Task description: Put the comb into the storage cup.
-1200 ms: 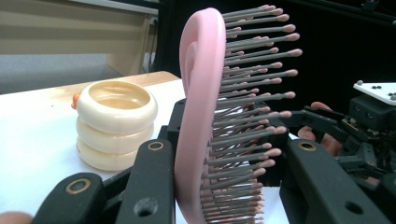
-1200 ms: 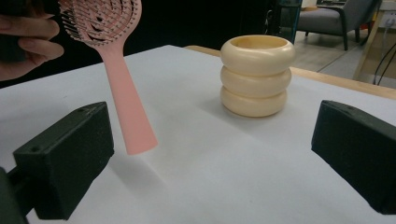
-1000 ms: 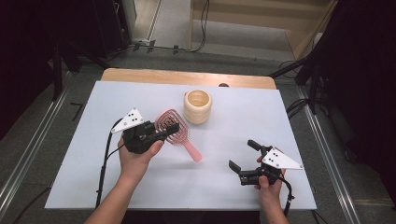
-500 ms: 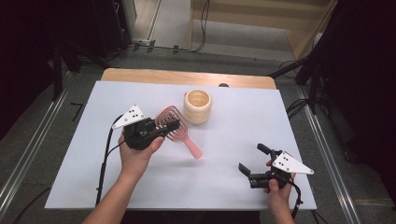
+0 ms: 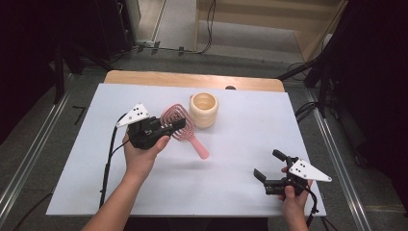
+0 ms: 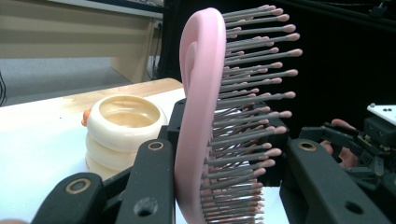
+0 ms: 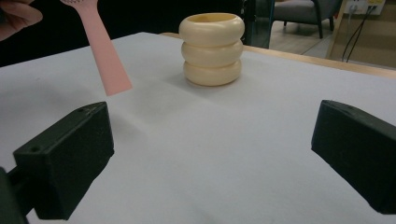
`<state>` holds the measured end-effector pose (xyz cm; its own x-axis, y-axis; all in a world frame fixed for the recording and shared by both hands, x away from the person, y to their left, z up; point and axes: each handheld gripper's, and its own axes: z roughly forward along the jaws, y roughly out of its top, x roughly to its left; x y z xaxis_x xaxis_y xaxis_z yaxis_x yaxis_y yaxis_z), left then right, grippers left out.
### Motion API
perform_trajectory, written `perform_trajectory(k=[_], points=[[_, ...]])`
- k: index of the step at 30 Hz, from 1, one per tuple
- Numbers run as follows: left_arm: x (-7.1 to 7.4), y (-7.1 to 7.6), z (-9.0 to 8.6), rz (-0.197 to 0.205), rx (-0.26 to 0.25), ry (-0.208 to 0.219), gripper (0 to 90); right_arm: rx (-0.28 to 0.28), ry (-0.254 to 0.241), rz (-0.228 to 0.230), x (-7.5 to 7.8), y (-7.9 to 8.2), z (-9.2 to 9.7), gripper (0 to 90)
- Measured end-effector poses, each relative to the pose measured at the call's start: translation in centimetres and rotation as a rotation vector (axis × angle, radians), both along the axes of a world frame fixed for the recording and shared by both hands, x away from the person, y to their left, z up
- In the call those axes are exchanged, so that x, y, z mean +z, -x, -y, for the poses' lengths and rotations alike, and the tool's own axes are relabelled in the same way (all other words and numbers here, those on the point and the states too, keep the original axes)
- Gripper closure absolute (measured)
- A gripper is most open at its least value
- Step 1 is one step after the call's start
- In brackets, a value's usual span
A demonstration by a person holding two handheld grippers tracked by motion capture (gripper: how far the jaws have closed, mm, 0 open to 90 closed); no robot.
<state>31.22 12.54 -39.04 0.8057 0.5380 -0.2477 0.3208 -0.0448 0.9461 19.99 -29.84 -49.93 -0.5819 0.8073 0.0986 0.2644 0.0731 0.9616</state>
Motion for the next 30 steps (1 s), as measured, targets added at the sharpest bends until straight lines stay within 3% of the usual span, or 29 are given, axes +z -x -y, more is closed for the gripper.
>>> perform_trajectory(k=[30], points=[[1.4, -2.4, 0.4, 0.003, 0.019, 0.006, 66.1, -0.029, -0.021, -0.011, -0.4, -0.1, 0.8, 0.0]])
